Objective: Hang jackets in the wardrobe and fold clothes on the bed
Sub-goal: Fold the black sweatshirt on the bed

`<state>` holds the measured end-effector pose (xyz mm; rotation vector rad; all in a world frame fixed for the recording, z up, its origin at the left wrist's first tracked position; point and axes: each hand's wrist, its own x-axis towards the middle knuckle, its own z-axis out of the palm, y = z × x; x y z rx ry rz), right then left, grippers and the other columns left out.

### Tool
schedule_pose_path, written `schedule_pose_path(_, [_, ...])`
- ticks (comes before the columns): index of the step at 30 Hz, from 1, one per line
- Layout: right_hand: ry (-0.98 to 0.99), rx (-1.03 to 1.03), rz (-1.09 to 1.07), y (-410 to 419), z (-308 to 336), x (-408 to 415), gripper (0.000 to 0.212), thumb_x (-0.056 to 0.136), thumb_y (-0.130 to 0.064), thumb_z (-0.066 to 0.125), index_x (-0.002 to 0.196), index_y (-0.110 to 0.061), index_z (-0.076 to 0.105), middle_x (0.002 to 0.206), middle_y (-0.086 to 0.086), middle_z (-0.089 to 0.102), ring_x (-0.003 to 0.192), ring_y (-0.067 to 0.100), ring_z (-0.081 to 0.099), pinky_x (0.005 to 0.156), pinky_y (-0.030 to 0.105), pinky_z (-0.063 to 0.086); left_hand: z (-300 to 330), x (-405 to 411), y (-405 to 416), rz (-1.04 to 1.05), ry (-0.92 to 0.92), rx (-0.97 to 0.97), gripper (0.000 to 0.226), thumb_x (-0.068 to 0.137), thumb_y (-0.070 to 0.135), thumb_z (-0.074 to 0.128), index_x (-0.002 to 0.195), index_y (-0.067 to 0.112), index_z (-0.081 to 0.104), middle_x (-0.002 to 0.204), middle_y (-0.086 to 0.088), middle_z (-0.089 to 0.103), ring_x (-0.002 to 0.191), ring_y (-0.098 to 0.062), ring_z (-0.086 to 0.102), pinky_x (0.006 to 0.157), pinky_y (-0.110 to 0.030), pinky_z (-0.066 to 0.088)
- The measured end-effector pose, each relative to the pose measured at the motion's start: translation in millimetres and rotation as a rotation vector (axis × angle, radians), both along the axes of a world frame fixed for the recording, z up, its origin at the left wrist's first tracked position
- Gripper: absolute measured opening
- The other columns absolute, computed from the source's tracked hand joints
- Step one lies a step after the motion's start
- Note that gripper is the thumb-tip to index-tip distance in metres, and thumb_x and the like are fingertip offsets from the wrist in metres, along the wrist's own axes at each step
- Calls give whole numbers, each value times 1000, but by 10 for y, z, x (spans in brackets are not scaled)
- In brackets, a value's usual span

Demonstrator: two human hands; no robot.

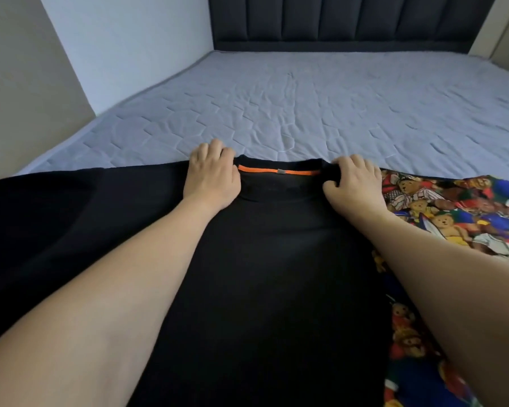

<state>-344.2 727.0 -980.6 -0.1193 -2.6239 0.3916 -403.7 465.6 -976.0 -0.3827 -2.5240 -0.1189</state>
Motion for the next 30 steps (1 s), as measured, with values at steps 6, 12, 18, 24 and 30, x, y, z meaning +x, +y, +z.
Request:
schedule_pose_path(6, [57, 230, 47, -31, 346, 522, 26, 71, -12, 64, 92, -14, 49, 96, 6, 52, 96, 30, 47, 85, 36, 30, 419, 669, -252, -194, 161, 86, 15, 84, 12, 66, 97, 4, 61, 104, -17, 52, 87, -36, 53, 76, -46, 46])
schedule_pose_path(12, [-392, 497, 342, 87, 561, 1081, 43, 78, -53, 52, 111, -26, 45, 110, -2, 50, 101, 24, 54, 77, 34, 37, 362, 1344, -556, -367, -278, -215, 19, 83, 36, 56, 81, 18, 52, 132, 2, 50, 123, -19, 46, 112, -41, 29])
schedule_pose_path(18, [-598, 123, -21, 119, 294, 984, 44, 96, -58, 10, 140, -55, 2, 161, -3, 1, 147, 28, -6, 109, 68, -9, 249, 1294, 298, -237, -579, 216, 43, 100, 47, 26, 137, 29, 39, 151, 3, 36, 143, -19, 26, 118, -50, 11])
schedule_pose_path(24, [-557, 60, -277, 335, -52, 926, 91, 67, -89, -5, 148, -48, -4, 162, 6, -14, 146, 32, -21, 105, 63, -23, -131, 1044, 292, 52, -662, -21, 73, 86, 73, -5, 153, 42, -5, 163, 7, -13, 148, -18, -22, 103, -66, -24])
schedule_pose_path(30, [-560, 41, -405, 359, 17, 1076, 98, 74, -89, 0, 154, -31, -1, 161, 16, -13, 146, 36, -18, 112, 56, -16, 12, 1029, -303, 452, -690, 31, 85, 82, 81, 0, 154, 37, -5, 163, -3, -16, 147, -26, -25, 101, -74, -17])
